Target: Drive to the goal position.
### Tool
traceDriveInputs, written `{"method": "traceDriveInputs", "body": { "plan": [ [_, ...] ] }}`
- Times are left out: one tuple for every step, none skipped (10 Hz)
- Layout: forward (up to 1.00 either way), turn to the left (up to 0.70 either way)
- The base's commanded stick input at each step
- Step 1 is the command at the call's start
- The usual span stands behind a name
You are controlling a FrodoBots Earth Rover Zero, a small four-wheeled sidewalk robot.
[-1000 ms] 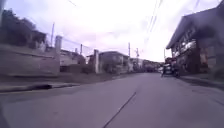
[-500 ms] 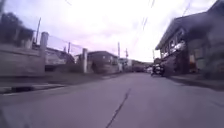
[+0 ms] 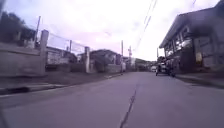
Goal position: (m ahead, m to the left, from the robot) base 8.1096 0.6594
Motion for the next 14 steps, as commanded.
{"method": "traceDriveInputs", "body": {
  "plan": [
    [0.7, -0.35],
    [0.7, -0.35],
    [0.7, -0.35],
    [0.7, -0.35],
    [0.7, -0.3],
    [0.7, -0.01],
    [0.7, 0.0],
    [0.7, 0.0],
    [0.7, 0.0],
    [0.7, 0.0],
    [0.7, 0.0],
    [0.7, -0.13],
    [0.7, -0.3],
    [0.7, -0.35]
  ]
}}
